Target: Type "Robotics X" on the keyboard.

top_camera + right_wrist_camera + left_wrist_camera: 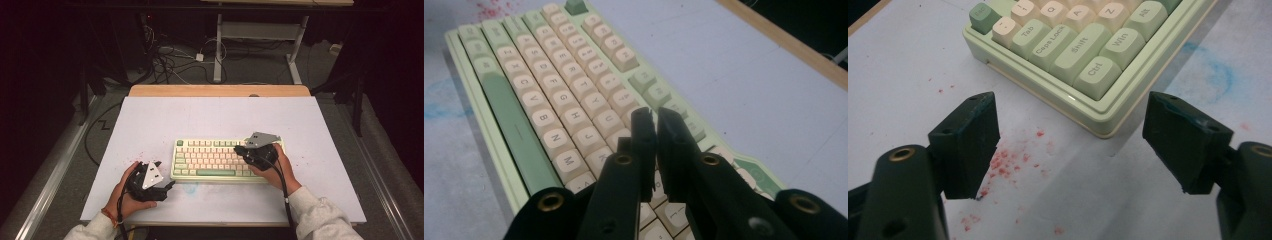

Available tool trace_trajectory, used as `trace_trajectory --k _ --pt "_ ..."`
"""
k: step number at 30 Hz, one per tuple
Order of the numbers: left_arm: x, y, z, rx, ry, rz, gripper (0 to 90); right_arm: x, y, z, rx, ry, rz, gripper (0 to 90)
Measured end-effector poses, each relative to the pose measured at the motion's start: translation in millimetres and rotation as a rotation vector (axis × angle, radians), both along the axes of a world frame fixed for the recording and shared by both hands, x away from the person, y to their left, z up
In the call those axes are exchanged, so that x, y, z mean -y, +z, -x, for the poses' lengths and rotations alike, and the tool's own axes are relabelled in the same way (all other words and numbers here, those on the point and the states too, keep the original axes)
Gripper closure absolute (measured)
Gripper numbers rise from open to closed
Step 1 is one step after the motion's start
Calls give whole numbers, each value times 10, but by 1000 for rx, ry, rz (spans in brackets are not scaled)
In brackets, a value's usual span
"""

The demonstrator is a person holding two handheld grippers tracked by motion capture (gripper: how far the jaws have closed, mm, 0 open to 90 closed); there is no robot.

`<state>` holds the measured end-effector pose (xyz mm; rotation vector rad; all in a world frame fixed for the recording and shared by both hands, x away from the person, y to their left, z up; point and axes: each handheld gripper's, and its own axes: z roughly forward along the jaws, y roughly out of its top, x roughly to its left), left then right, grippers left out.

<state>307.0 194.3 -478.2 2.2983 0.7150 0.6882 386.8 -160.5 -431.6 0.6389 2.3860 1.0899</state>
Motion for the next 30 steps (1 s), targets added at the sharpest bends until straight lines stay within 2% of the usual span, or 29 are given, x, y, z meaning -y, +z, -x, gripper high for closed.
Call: trace_trajectory --k 3,5,10,15,20,25,30 --pt "-1 -1 0 3 3 -7 228 43 54 36 14 -3 -23 819" --pt "-4 0 -1 2 6 -3 229 69 84 64 40 -1 -30 783" --pt "-7 6 4 5 6 2 238 130 135 131 72 -13 -60 640" --pt "-13 9 5 7 8 3 239 210 166 203 98 -27 -90 454" --pt "-25 24 11 -3 -4 25 257 308 148 297 135 -72 -95 331" --pt "-28 29 9 -6 -1 30 257 416 132 396 175 -113 -103 272" --pt "-30 32 8 -3 4 24 257 527 96 477 187 -141 -113 257"
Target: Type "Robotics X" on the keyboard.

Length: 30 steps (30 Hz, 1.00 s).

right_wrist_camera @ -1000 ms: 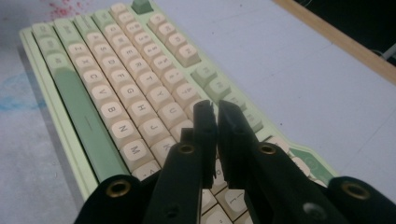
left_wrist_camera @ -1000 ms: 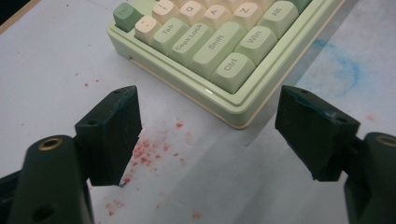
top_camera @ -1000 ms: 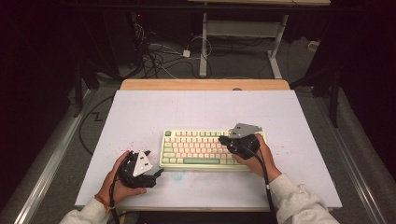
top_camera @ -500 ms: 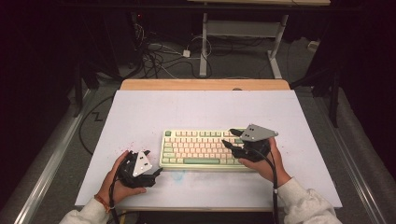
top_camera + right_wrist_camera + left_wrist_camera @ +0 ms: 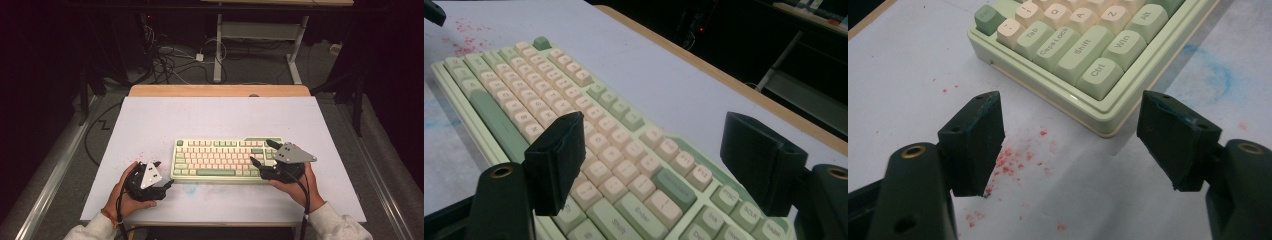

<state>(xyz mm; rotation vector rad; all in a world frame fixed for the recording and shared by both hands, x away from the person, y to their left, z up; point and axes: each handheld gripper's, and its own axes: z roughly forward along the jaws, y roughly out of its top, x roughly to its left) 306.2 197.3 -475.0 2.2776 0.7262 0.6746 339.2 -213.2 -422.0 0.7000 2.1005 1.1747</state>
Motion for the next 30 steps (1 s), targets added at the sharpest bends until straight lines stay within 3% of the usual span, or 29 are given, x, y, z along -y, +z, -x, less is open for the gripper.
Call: trace_trajectory --k 8,20,26,30 --pt "-26 22 -19 -22 16 33 254 158 -96 125 17 -54 14 260" --pt "-36 42 -36 -32 18 41 379 331 -255 299 3 -90 48 261" --pt "-57 70 -51 -68 4 65 540 365 -284 342 -1 -93 59 261" --pt "-66 95 -76 -88 -5 64 733 365 -293 342 -3 -93 64 261"
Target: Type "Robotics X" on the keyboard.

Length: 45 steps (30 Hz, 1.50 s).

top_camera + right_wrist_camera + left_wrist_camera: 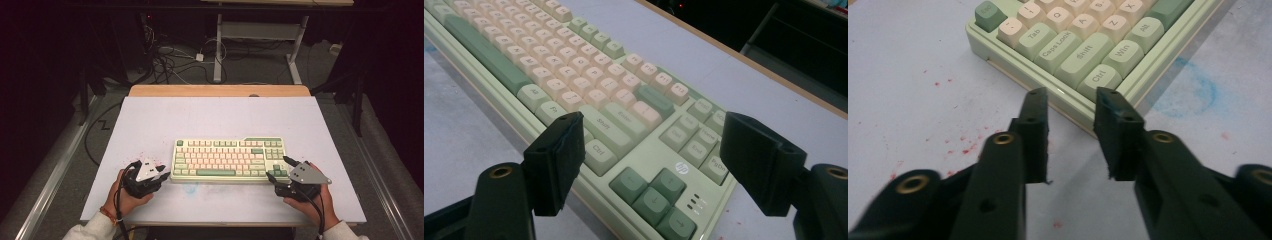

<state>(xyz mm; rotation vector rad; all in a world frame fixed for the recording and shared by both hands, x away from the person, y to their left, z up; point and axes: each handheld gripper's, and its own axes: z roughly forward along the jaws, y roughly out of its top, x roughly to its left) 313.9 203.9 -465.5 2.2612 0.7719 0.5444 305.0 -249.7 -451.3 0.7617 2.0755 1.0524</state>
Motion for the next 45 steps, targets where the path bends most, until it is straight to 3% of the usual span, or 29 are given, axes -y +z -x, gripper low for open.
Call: trace_trajectory --k 4,23,35,45 --pt "18 29 -30 -17 -21 2 877 -20 -8 -3 -2 10 7 261" --pt "382 233 -279 -22 -85 -37 879 -56 -37 -18 -11 18 24 263" --pt "764 372 -492 -17 -137 -56 879 -67 -62 -31 -20 21 37 263" --pt "1173 360 -688 -30 -183 -125 879 -80 -81 -37 -31 28 47 266"
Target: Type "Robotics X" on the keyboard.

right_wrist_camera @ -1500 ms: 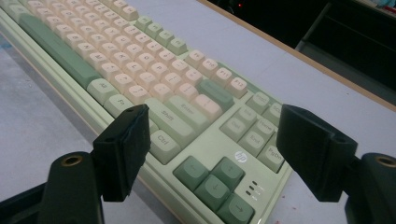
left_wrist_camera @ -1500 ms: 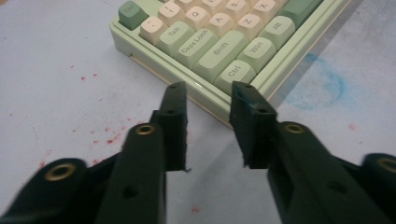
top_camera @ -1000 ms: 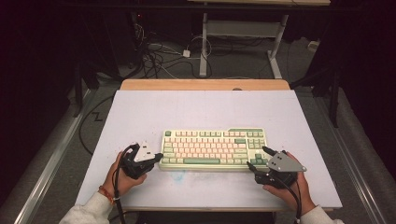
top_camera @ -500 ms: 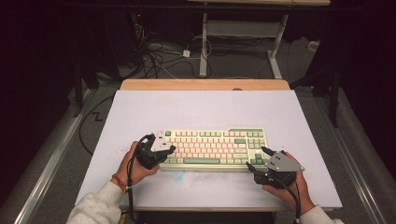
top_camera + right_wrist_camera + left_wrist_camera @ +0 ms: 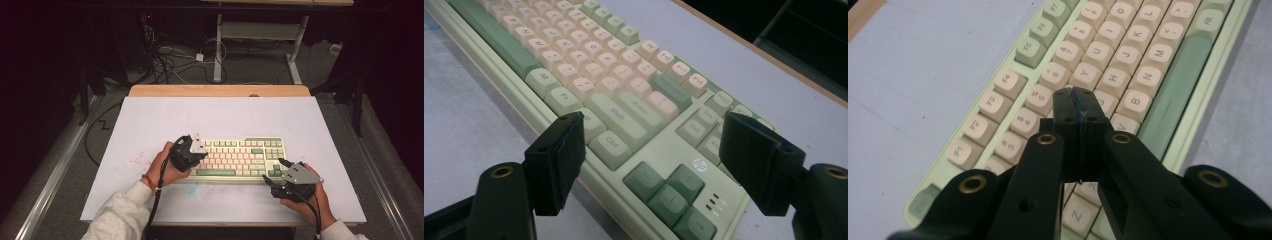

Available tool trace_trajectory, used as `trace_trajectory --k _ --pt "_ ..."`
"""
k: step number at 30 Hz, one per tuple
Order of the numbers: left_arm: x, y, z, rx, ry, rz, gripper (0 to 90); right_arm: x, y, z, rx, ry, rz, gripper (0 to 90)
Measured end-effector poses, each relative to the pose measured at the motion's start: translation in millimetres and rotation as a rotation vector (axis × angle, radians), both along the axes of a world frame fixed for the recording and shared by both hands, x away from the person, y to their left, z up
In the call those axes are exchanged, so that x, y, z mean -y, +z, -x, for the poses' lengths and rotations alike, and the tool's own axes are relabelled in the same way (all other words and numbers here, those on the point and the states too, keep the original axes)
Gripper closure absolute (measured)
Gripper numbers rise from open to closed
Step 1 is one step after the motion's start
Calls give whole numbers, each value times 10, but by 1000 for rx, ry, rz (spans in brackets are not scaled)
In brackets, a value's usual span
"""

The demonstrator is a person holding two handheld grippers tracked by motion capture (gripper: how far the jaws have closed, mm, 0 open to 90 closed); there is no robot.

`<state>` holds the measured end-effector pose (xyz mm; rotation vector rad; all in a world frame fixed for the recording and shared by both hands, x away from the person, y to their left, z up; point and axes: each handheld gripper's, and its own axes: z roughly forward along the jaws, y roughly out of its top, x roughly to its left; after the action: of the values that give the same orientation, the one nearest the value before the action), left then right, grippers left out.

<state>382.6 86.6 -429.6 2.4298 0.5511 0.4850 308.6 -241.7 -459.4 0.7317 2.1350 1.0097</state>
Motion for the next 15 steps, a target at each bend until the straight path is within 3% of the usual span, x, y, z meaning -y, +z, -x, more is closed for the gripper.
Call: trace_trajectory --k 7,15 --pt "177 -49 -130 -24 -16 -31 879 -2 -16 -8 -7 2 10 266" --pt "262 -131 -203 -40 -13 -73 879 -7 -23 -11 -12 6 16 266"
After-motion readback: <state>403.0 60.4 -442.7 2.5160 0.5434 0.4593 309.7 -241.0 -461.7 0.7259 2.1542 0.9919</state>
